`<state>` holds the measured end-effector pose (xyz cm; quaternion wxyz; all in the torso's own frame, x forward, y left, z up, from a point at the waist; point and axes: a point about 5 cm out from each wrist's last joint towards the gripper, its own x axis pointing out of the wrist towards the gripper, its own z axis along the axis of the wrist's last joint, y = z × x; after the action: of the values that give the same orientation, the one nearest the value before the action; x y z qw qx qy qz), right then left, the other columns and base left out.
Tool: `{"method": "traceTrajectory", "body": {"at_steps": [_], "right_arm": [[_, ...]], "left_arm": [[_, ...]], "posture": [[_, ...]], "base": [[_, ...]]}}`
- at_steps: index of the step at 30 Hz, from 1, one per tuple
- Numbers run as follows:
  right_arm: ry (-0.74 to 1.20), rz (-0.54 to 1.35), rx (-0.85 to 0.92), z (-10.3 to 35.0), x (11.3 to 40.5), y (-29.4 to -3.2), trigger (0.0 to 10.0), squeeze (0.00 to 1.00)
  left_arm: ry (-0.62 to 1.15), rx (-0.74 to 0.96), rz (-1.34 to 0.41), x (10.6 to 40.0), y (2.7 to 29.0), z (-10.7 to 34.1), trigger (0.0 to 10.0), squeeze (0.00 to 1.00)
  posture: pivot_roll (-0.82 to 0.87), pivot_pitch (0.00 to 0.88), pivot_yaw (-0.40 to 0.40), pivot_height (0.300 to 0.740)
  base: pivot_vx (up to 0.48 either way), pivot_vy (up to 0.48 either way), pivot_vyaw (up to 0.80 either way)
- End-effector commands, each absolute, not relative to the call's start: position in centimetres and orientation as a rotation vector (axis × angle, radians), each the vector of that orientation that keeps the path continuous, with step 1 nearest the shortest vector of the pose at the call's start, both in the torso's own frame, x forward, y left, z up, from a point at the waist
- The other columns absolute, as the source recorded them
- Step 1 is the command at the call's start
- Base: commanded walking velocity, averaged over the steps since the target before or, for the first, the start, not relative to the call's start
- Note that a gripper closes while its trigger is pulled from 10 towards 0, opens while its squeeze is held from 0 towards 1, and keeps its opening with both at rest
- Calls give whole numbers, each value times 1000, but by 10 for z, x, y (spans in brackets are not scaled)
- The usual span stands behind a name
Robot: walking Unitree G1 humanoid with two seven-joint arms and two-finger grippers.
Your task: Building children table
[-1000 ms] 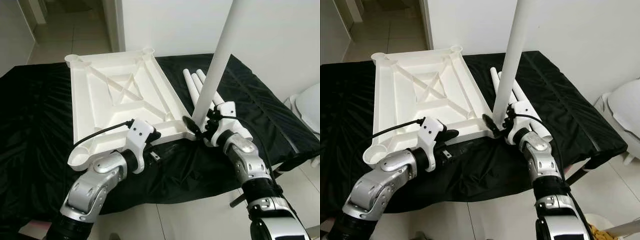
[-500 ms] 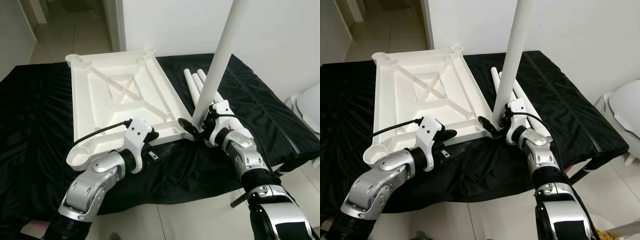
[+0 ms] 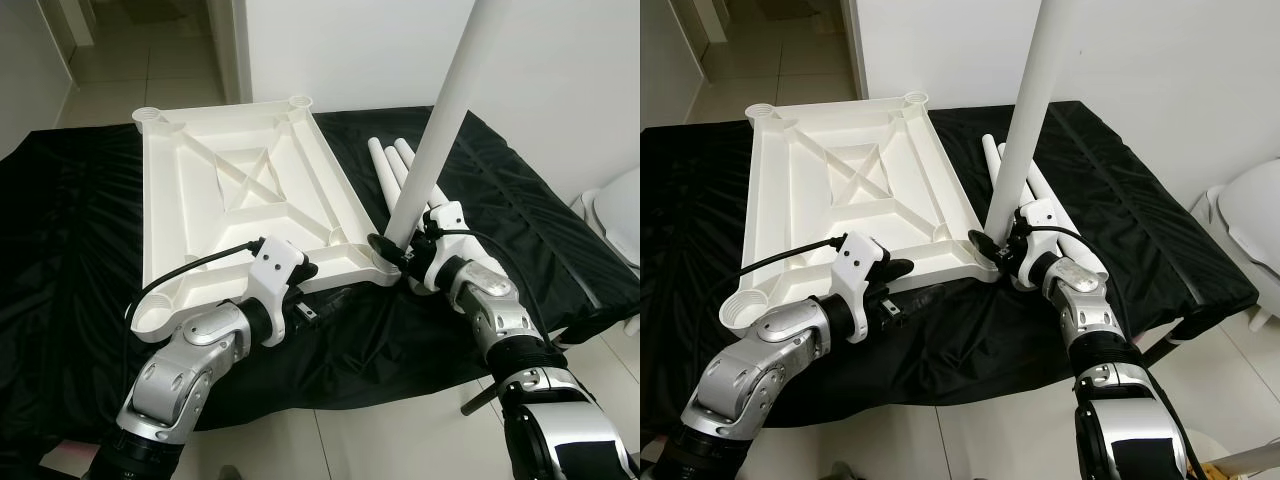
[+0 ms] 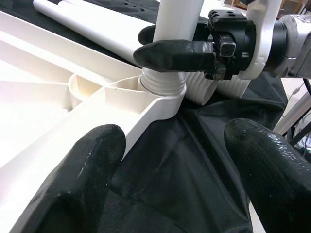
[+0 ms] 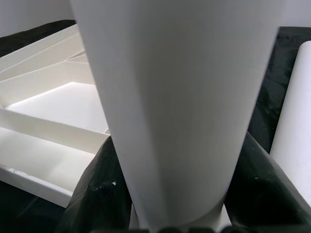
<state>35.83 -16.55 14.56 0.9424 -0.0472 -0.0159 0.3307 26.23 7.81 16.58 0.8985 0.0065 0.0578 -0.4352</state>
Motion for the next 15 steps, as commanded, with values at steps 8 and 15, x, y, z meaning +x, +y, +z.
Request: {"method": "traceTrajectory", "body": {"at_steps": [8,15], "right_arm": [[-2,661,-69,135,353,-166,3647,0],[-27,485,-72,137,357,-161,10000,0]], "left_arm": [[109,4,-922,260,74,169,10000,0],[110,-1,-924,259,73,168,10000,0]], "posture": [[-36,45,-6,740],[-36,39,-21,740]], "base": [[0,0,0],[0,0,0]]}}
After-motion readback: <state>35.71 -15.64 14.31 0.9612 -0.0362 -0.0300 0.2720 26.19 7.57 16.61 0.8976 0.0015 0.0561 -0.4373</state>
